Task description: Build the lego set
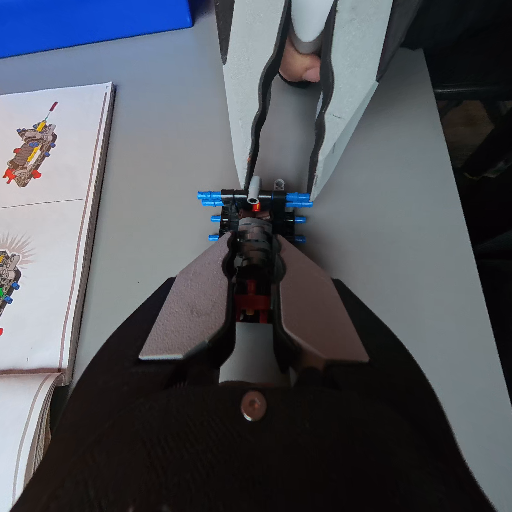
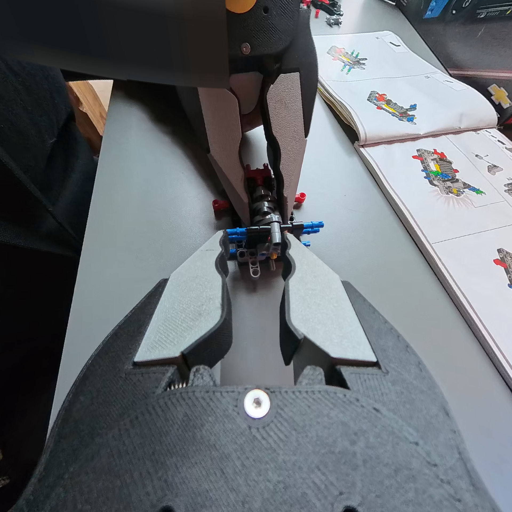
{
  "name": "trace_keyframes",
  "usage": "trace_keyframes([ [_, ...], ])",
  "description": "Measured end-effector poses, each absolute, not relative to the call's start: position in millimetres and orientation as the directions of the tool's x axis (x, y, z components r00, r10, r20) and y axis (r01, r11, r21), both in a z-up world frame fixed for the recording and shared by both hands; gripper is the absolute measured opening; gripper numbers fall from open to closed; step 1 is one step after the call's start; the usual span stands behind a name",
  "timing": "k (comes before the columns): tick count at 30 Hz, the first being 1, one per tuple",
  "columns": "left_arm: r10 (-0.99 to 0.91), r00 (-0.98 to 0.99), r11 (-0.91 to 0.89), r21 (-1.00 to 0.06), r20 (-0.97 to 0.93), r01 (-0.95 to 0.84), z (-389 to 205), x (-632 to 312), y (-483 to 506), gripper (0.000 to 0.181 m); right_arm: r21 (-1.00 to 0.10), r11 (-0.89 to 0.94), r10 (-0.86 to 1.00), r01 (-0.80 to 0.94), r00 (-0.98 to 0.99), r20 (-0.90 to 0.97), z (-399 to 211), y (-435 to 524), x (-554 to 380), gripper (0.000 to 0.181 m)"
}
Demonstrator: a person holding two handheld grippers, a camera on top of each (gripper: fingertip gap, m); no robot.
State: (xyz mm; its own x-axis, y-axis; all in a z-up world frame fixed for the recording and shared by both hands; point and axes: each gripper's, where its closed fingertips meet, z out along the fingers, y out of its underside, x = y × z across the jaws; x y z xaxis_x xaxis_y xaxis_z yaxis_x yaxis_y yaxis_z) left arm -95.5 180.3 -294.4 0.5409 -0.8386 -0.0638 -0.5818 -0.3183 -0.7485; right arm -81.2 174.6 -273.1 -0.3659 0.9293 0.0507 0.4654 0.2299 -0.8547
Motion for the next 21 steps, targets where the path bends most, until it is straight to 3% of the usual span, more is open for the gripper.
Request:
trace_keyframes([
  [8, -0.83, 0.558, -0.36, -0.765, 0.001, -0.534, -294.4, -95.6, 183.0, 0.023, -0.866, 0.205, 0.931, 0.457, -0.365, 0.028, -272.2, 177.0, -81.4, 0.035],
  [12, -0.82, 0.573, -0.364, -0.764, -0.009, -0.533, -294.3, -95.7, 184.6, 0.023, -0.864, 0.265, 0.928, 0.427, -0.356, 0.109, -270.4, 177.5, -80.9, 0.035],
  [21, -0.813, 0.578, -0.336, -0.763, -0.061, -0.553, -294.3, -94.1, 183.7, 0.023, -0.863, 0.244, 0.93, 0.443, -0.36, 0.079, -271.0, 177.2, -81.9, 0.036],
])
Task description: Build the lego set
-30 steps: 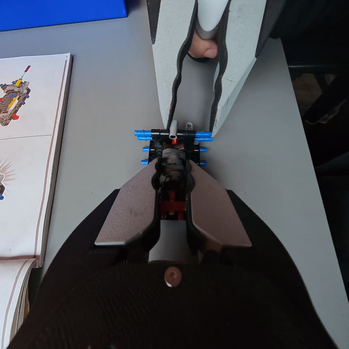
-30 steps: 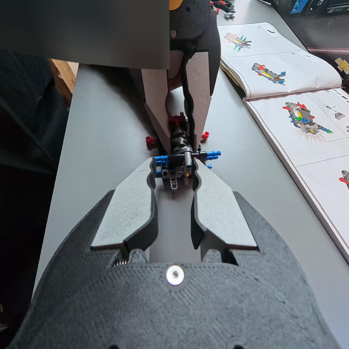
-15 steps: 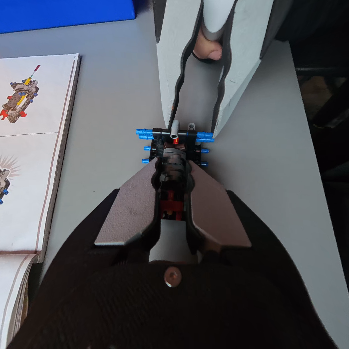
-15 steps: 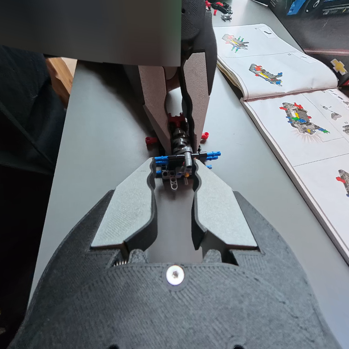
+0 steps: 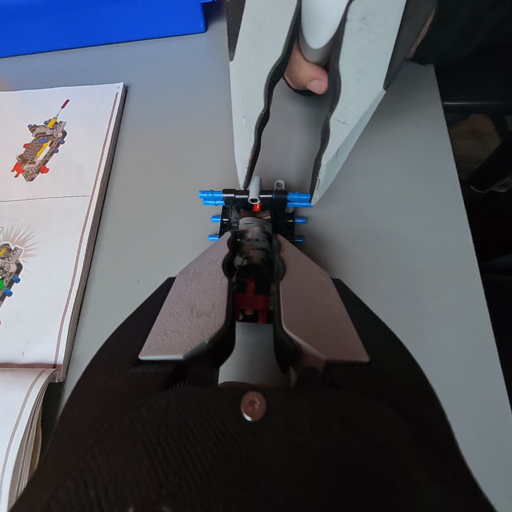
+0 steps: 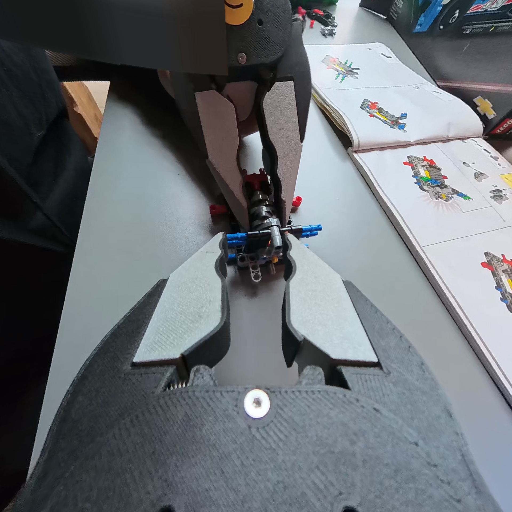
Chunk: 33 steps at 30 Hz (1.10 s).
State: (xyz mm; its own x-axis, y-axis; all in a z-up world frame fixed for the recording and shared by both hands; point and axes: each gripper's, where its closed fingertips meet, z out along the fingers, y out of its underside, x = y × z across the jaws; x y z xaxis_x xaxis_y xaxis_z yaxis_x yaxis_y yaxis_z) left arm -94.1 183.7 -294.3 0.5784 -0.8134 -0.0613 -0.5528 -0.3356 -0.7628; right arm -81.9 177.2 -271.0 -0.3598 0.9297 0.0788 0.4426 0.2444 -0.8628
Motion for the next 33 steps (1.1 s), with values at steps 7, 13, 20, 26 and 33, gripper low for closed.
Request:
trace_keyframes([
  [7, -0.806, 0.57, -0.274, -0.756, -0.157, -0.595, -294, -94, 184, 0.023, -0.862, 0.267, 0.917, 0.431, -0.39, 0.088, -271, 178, -81, 0.035],
  [13, -0.805, 0.568, -0.264, -0.755, -0.169, -0.6, -294, -93, 184, 0.023, -0.841, 0.334, 0.906, 0.426, -0.391, 0.163, -271, 179, -81, 0.025],
  [20, -0.796, 0.58, -0.272, -0.757, -0.17, -0.594, -294, -96, 186, 0.023, -0.854, 0.3, 0.917, 0.425, -0.377, 0.134, -270, 181, -84, 0.027],
  [26, -0.79, 0.583, -0.26, -0.757, -0.19, -0.599, -293, -95, 187, 0.023, -0.859, 0.313, 0.919, 0.405, -0.358, 0.166, -270, 184, -82, 0.03],
  [33, -0.813, 0.55, -0.235, -0.757, -0.191, -0.61, -293, -97, 186, 0.023, -0.921, 0.16, 0.919, 0.355, -0.395, 0.007, -252, 191, -75, 0.043],
])
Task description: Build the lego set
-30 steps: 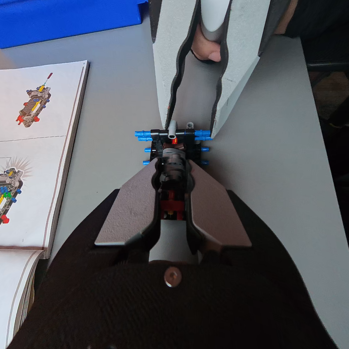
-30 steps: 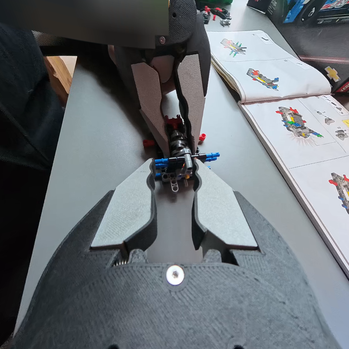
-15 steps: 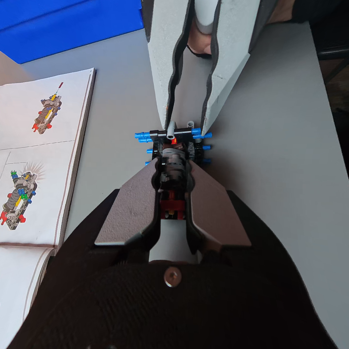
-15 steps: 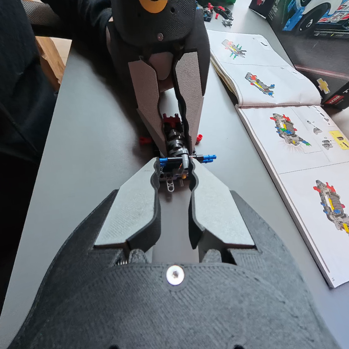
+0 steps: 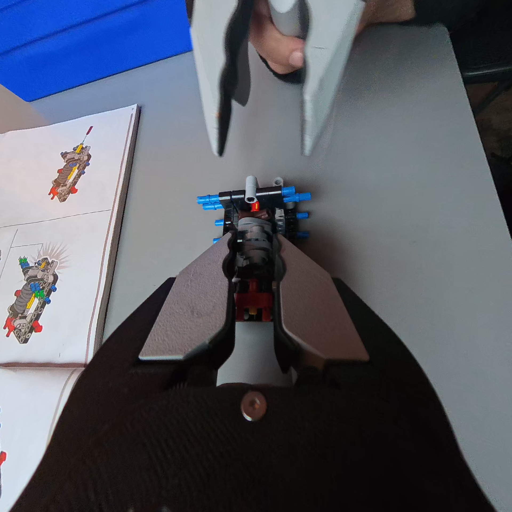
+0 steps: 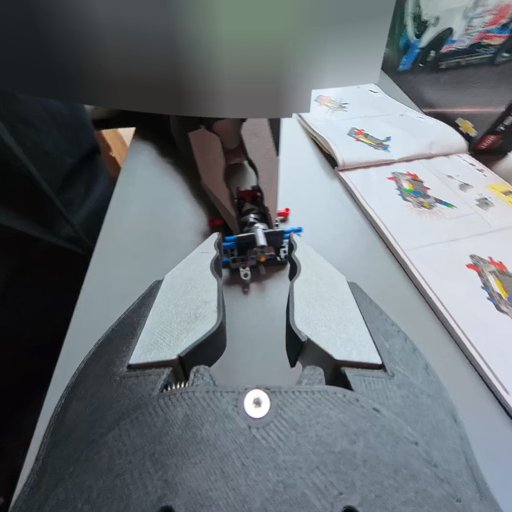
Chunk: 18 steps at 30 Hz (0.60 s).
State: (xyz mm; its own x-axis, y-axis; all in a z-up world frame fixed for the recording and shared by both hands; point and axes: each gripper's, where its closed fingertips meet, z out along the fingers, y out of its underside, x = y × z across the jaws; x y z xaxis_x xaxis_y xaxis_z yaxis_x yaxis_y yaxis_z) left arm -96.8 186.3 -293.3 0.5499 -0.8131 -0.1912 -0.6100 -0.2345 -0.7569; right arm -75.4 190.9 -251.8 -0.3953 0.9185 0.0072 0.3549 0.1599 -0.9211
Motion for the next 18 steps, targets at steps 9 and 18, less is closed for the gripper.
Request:
trace_keyframes([
  [9, -0.826, 0.534, -0.23, -0.759, -0.178, -0.609, -293, -98, 185, 0.023, -0.857, 0.246, 0.891, 0.453, -0.454, 0.016, -270, 206, -91, 0.043],
  [18, -0.831, 0.532, -0.237, -0.762, -0.162, -0.602, -293, -98, 185, 0.023, -0.84, 0.324, 0.825, 0.435, -0.564, 0.027, -271, 207, -94, 0.046],
])
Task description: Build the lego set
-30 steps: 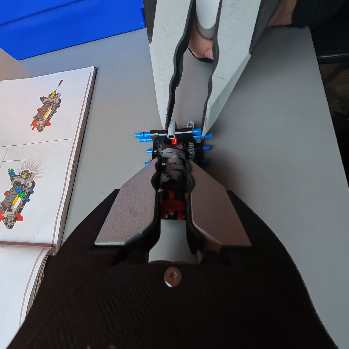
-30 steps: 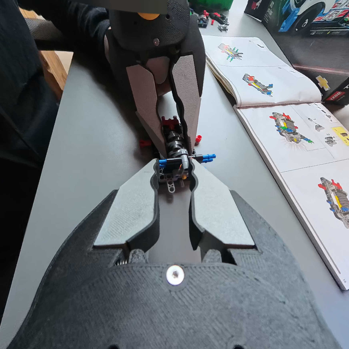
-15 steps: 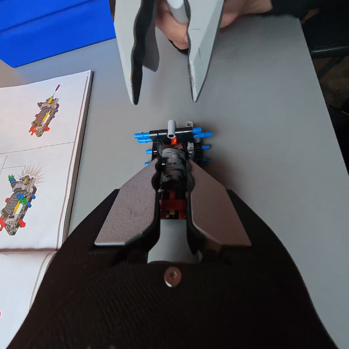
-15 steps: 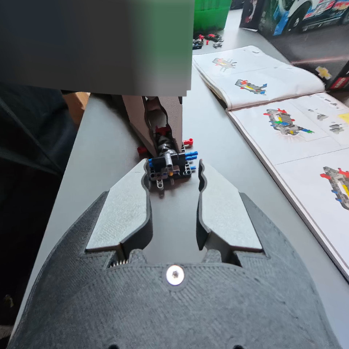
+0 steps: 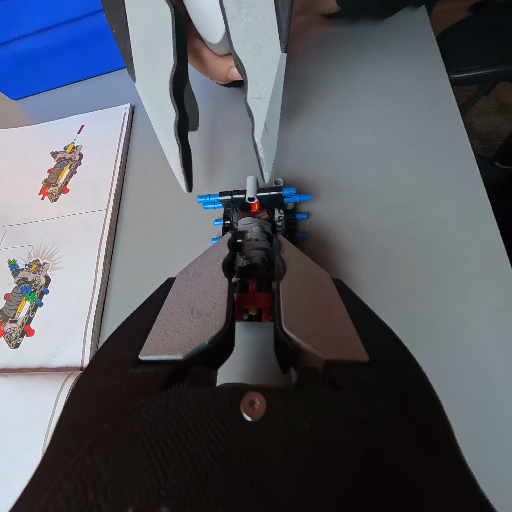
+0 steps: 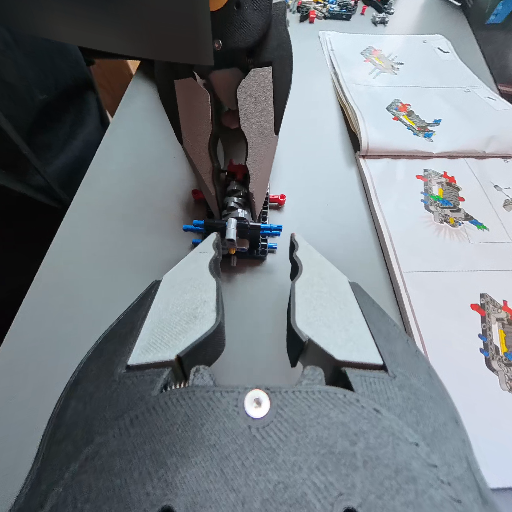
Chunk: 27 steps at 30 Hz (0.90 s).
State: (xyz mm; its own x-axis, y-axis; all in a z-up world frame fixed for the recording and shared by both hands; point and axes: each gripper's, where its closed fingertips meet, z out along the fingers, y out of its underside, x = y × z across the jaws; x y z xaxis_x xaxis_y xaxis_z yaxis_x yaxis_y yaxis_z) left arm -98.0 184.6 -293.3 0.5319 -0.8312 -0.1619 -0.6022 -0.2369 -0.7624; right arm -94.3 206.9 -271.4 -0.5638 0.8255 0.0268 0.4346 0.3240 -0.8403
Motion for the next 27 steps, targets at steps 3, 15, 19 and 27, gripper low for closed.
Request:
trace_keyframes([
  [3, -0.834, 0.529, -0.239, -0.763, -0.156, -0.6, -293.3, -97.9, 184.1, 0.023, -0.833, 0.337, 0.806, 0.438, -0.591, 0.016, -274.4, 203.9, -95.7, 0.048],
  [15, -0.836, 0.528, -0.24, -0.764, -0.152, -0.599, -293.4, -97.7, 183.9, 0.023, -0.827, 0.38, 0.785, 0.416, -0.618, 0.05, -275.7, 201.7, -96.9, 0.039],
  [19, -0.836, 0.528, -0.241, -0.764, -0.149, -0.598, -293.5, -97.7, 183.9, 0.023, -0.831, 0.374, 0.781, 0.411, -0.624, 0.042, -275.9, 201.6, -97.1, 0.038],
  [27, -0.84, 0.531, -0.264, -0.769, -0.115, -0.583, -293.5, -97.9, 183.8, 0.023, -0.828, 0.402, 0.782, 0.391, -0.618, 0.088, -275.6, 201.2, -96.5, 0.037],
])
